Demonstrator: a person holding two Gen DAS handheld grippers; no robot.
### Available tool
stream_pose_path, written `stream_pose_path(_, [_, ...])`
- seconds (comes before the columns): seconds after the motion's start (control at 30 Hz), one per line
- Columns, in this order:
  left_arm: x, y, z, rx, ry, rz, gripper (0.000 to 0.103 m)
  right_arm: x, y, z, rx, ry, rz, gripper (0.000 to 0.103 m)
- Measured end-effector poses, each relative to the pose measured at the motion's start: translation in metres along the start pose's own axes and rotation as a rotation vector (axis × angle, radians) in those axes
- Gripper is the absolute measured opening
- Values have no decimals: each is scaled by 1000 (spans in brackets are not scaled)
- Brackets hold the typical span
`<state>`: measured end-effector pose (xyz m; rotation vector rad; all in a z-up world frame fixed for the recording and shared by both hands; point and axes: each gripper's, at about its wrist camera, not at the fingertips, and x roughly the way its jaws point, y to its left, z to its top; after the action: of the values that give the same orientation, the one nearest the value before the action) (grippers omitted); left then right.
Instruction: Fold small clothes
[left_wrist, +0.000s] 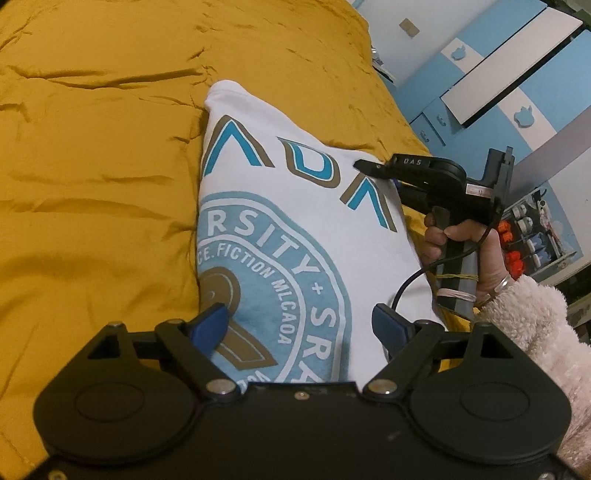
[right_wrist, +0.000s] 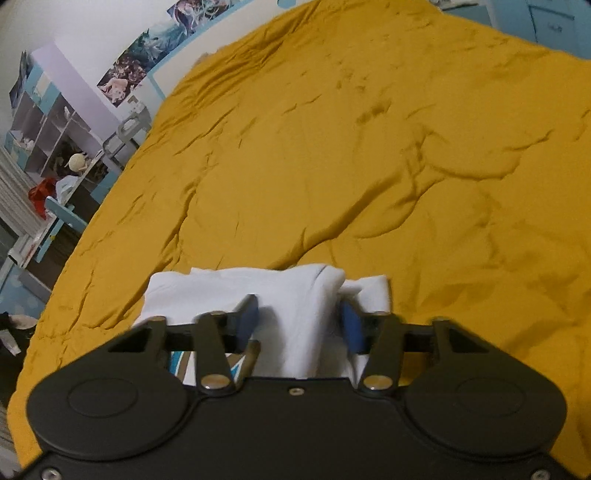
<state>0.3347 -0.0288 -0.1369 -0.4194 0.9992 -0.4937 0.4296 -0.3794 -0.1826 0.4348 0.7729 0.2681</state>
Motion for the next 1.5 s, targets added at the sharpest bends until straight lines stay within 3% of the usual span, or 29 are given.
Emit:
stream_pose_path(0.17, [-12,-10,3,35,-42,-23,87,-36,11,6,-42,-122,-1,10])
stream_pose_path(0.33, [-4,-11,2,56,-16,-26,87,-3,-9,1,-19,-37,-81,8])
stream_pose_path(0.47, [-3,-11,0,65,-13,-12,88,1,-26,-6,76,-31,-38,9])
stream_pose_path(0.57, [-6,-9,1,46,-12,-8,88,-24,-24,-7,99,-39,31,29])
stream_pose_path(0.7, [-17,-7,-2,27,-40,-4,88,-79,-13,-24,18,-46,119,30])
stream_pose_path(0.83, [-20,-2,-7,14,-43,25,88,-114,-5,-56,-69,-22,85,30])
stream_pose_path(0.93, [-19,-1,-11,14,-38,40,88,-115,-9,-76,-93,17,67,30])
stream_pose_path(1.0, [-15,-1,-13,25,-33,49,88,-109,-11,-83,-88,35,52,27])
stream_pose_path(1.17, [-15,-4,-10,43,-55,88,87,-115,-2,-84,-95,-5,20,5])
stream_pose_path(1.27, [-28,-9,5,71,-127,85,88,-133,4,-85,-99,-51,-9,3])
stream_pose_path(1.37, [-24,3,22,31,-159,90,91,-123,-7,-90,-52,-30,-43,2])
stream_pose_path(1.5, [6,34,32,-83,-90,79,87,-116,-22,-98,36,-19,-20,9])
